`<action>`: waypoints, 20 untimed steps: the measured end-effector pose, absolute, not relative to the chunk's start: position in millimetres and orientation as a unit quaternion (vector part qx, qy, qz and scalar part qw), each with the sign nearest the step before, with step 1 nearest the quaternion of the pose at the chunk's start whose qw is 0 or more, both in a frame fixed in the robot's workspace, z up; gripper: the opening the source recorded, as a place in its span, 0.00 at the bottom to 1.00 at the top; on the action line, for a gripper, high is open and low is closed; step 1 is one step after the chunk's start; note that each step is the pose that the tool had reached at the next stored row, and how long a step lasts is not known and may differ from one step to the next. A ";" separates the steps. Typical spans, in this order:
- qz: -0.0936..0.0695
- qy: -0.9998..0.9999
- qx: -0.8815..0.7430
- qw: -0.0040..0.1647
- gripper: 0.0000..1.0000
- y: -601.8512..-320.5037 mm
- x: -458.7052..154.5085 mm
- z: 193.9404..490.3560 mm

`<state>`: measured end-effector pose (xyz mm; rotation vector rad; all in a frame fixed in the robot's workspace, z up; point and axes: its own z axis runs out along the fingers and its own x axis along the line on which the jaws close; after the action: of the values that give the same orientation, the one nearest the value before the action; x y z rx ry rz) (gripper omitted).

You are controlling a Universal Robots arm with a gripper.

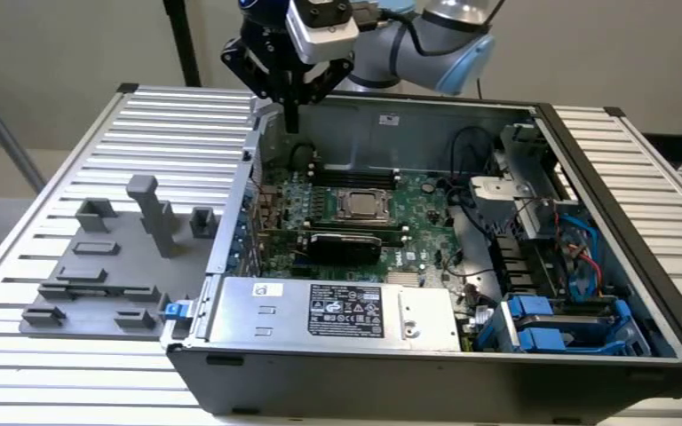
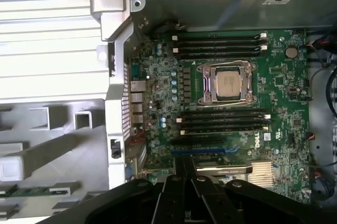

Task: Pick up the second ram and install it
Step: 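Reach for the second ram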

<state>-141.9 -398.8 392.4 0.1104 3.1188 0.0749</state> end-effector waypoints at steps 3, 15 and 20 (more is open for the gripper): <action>0.024 0.999 0.035 0.010 0.11 -398.8 -153.4 392.4; 0.024 0.999 0.035 0.010 0.11 -400.4 -190.6 392.3; 0.024 0.999 0.035 0.010 0.11 -403.4 -203.7 392.2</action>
<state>-203.7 -403.4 392.2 0.1105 3.1188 0.0748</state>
